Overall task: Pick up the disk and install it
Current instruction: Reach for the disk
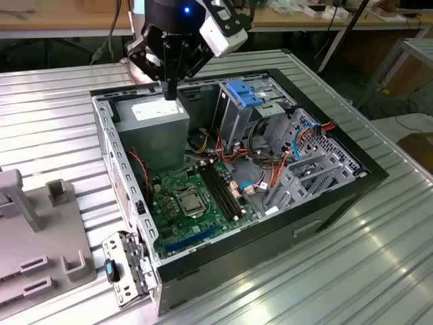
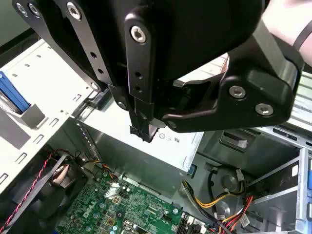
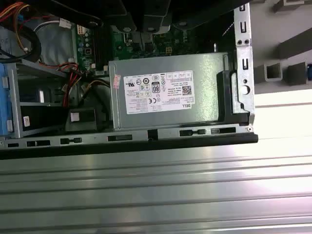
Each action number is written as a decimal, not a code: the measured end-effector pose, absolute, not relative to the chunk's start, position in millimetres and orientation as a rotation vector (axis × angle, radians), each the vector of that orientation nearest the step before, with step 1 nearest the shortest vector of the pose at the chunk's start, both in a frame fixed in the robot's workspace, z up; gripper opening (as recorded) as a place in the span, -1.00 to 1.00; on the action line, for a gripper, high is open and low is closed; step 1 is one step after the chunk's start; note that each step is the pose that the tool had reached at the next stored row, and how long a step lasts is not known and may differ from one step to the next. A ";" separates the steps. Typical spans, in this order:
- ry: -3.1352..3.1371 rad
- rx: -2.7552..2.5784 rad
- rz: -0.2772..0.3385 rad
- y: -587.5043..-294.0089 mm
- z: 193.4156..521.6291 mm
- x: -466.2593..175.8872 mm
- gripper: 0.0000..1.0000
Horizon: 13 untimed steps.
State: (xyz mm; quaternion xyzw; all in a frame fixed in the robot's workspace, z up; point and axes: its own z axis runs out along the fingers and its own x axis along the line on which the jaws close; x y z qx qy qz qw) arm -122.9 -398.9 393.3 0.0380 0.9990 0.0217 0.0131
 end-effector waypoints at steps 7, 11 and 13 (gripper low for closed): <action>3.113 0.118 0.068 -398.9 393.3 -142.2 -0.79; 3.112 0.118 0.068 -398.9 393.3 -150.0 -0.79; 3.112 0.118 0.068 -399.0 393.3 -156.2 -0.79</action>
